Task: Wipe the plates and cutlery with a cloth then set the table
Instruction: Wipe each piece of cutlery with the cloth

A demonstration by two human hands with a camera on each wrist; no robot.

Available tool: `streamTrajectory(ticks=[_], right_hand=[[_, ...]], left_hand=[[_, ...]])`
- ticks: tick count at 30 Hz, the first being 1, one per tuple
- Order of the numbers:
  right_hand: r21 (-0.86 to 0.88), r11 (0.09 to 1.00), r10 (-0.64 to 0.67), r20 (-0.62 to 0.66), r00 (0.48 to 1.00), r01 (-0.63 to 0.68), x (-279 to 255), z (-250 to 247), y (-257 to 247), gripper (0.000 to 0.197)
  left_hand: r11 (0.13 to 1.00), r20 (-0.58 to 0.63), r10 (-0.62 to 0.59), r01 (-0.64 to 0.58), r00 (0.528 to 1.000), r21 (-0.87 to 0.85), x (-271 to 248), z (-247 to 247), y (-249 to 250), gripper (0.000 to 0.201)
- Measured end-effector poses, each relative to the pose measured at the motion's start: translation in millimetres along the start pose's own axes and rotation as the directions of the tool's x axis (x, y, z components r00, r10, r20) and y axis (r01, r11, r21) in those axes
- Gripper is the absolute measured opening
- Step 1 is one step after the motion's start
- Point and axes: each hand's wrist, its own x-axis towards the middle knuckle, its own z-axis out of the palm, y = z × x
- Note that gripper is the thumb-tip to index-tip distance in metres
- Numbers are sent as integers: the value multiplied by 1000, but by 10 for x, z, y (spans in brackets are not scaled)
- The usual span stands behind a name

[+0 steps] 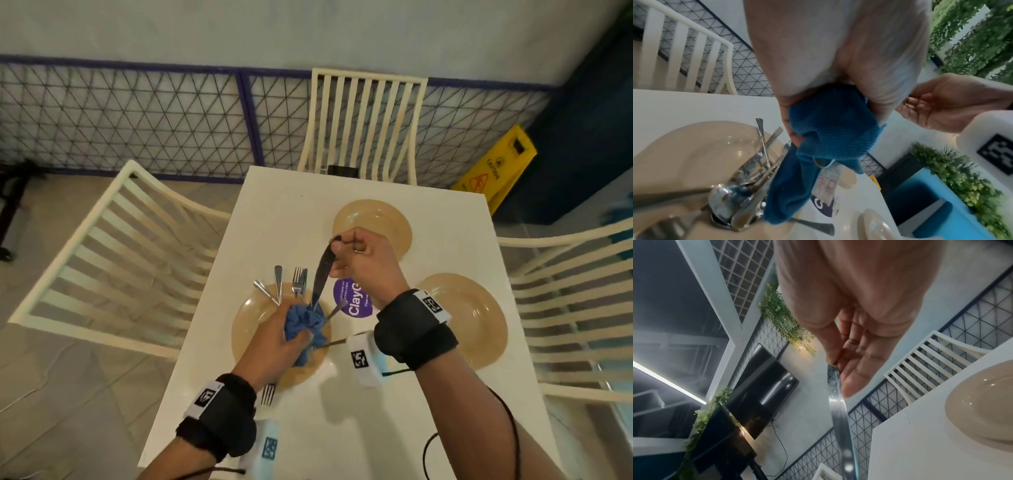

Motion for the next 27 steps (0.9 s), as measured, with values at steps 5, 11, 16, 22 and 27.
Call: streamTrajectory(ticks=[5,11,16,22,27], right_hand=[[29,999,15,54,998,-17,-184,-122,-19,12],[-113,986,-121,28,992,124,-513,-364,41,18],[-89,989,130,95,987,-122,-1293,-607,492,31],[39,972,212,274,938,-231,-1823,-752,888,26],[3,984,173,193,966,-176,-2099,-971,920,21]], left_hand=[[997,-42,37,-40,998,-63,-104,147,281,22],[959,-127,106,-135,986,-247,-254,468,614,15],[880,-173,17,-97,985,-465,-340,627,690,26],[881,-166,-54,-32,985,-473,-492,953,608,23],[872,-192,-66,-37,979,-488,-452,1102,713,18]])
